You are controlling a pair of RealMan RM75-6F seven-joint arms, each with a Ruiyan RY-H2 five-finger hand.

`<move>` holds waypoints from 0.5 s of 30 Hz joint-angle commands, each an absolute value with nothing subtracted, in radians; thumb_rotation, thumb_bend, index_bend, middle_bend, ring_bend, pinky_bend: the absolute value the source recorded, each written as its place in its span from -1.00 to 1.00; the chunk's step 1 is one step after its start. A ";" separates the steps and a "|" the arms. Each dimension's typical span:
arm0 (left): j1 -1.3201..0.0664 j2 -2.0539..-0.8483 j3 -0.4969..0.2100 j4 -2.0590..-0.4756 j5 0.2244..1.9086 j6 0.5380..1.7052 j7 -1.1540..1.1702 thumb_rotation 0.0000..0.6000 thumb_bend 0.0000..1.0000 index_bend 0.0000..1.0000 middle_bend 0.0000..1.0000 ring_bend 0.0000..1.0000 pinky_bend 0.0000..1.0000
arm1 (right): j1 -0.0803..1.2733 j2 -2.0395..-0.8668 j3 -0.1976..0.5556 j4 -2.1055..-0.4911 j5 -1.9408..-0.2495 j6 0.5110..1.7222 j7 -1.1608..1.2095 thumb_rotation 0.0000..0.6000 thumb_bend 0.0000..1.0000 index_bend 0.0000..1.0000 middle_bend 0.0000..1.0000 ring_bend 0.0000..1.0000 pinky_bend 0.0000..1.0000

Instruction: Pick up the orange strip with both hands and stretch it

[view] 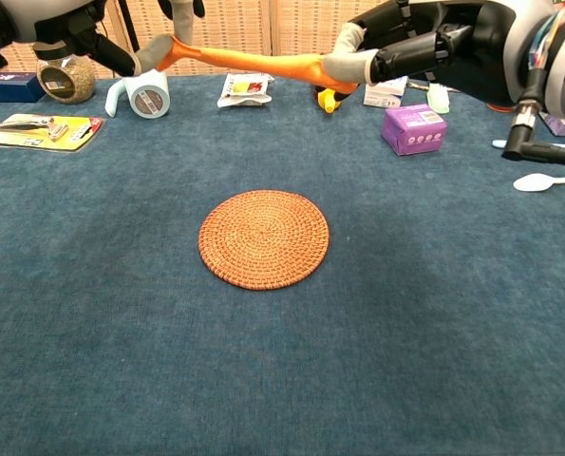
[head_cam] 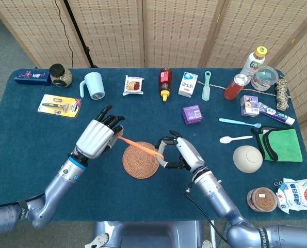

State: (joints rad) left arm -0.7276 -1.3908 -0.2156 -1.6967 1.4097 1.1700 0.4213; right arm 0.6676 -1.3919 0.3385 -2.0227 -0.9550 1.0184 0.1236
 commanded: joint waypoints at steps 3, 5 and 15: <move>-0.729 -1.369 -0.221 -1.697 1.414 1.171 0.417 1.00 0.09 0.27 -0.41 -0.38 -0.81 | 0.665 -1.385 0.335 -2.020 -0.958 1.015 0.127 1.00 0.03 0.43 -0.19 -0.27 -0.92; -0.728 -1.360 -0.224 -1.699 1.415 1.172 0.414 1.00 0.09 0.27 -0.41 -0.38 -0.81 | 0.664 -1.382 0.333 -2.019 -0.959 1.013 0.127 1.00 0.03 0.43 -0.19 -0.27 -0.92; -0.722 -1.283 -0.231 -1.697 1.427 1.181 0.413 1.00 0.09 0.27 -0.41 -0.38 -0.81 | 0.643 -1.353 0.325 -2.009 -0.970 1.014 0.153 1.00 0.03 0.43 -0.18 -0.27 -0.92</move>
State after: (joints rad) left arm -0.7246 -1.2879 -0.2304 -1.6972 1.4266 1.1787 0.4149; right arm 0.6452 -1.3556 0.3253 -2.0097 -0.9687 1.0137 0.1509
